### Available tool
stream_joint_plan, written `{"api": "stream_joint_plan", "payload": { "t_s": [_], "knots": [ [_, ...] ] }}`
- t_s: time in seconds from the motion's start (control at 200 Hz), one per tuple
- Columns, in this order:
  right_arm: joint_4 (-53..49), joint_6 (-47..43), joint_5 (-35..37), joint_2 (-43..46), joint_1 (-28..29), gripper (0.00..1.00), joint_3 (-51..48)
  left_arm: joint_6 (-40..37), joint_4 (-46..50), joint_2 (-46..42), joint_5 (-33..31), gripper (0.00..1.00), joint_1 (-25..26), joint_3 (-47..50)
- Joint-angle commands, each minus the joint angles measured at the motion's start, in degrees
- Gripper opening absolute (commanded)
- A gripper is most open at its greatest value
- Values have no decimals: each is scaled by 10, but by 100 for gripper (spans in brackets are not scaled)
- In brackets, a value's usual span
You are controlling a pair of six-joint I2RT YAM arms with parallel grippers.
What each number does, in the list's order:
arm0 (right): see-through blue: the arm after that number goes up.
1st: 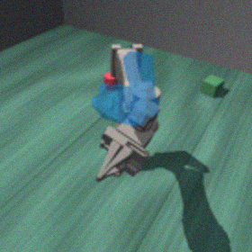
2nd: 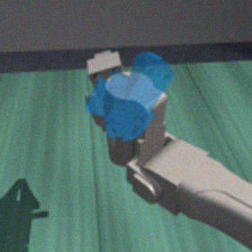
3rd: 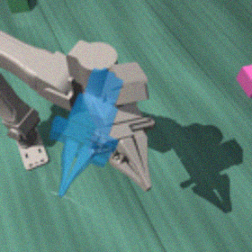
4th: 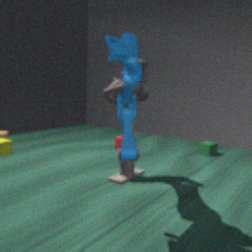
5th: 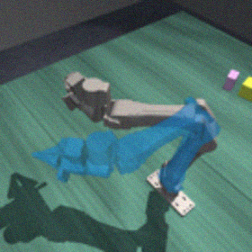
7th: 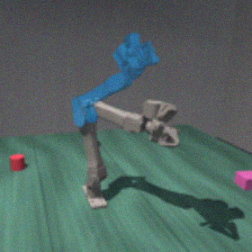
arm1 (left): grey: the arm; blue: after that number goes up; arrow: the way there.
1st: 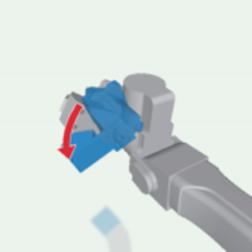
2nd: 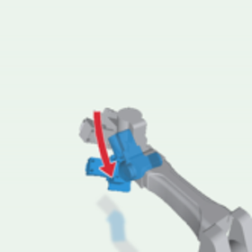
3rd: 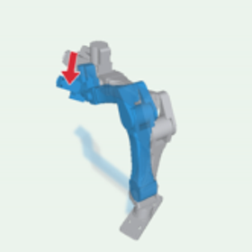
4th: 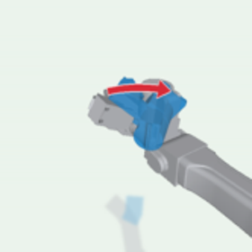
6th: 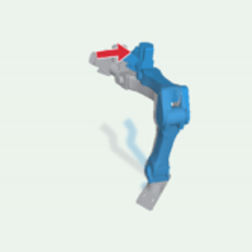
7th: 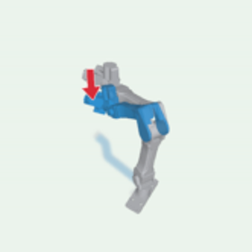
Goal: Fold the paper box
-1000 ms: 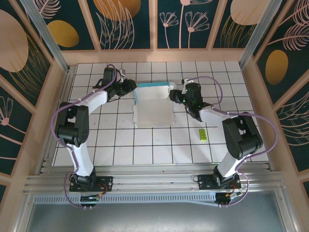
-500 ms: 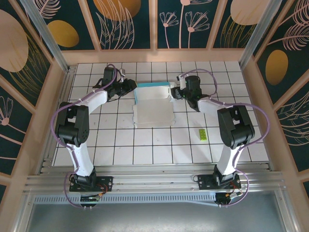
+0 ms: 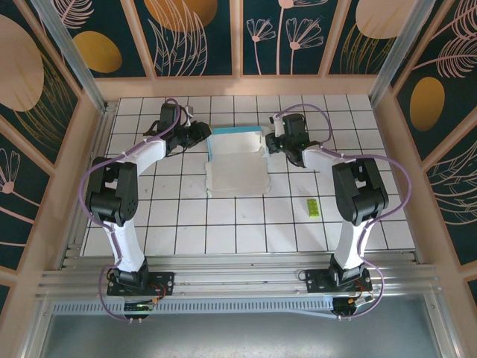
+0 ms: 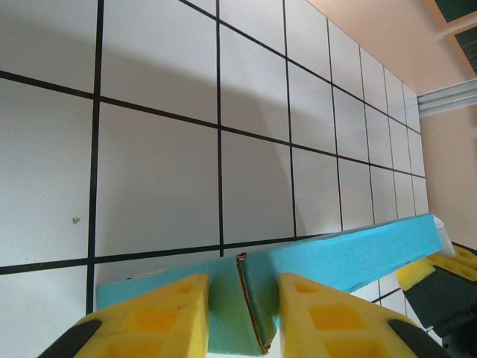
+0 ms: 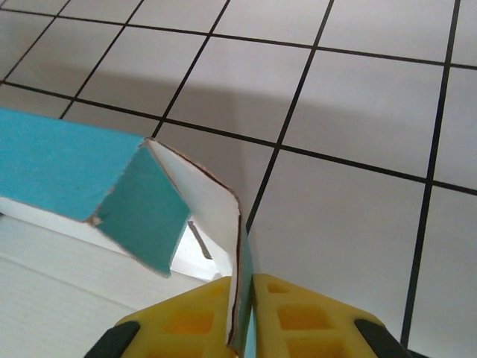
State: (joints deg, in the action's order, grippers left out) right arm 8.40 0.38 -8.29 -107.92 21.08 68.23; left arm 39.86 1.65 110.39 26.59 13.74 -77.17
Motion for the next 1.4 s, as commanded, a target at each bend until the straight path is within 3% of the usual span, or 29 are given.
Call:
{"api": "stream_joint_plan", "payload": {
  "t_s": [0.0,0.395,0.651,0.731,0.906,1.111,1.291,1.396],
  "knots": [
    [-9,84,-16,29,19,13,0,-5,42,27,10,27,13,3],
    [-41,160,20,17,45,14,41,-7,44,24,10,27,15,1],
    [-56,241,-8,14,46,14,61,-6,42,27,12,27,17,0],
    [-60,215,25,16,52,14,57,-6,38,15,-3,28,17,6],
    [-67,122,115,18,62,11,33,-21,31,-46,-67,41,17,28],
    [-49,52,165,24,81,8,11,-28,38,-113,-130,52,17,50],
    [-28,28,194,29,97,7,3,13,5,-210,-174,52,28,135],
    [-19,24,203,34,99,7,-2,41,-37,-256,-202,45,64,196]
  ]
}}
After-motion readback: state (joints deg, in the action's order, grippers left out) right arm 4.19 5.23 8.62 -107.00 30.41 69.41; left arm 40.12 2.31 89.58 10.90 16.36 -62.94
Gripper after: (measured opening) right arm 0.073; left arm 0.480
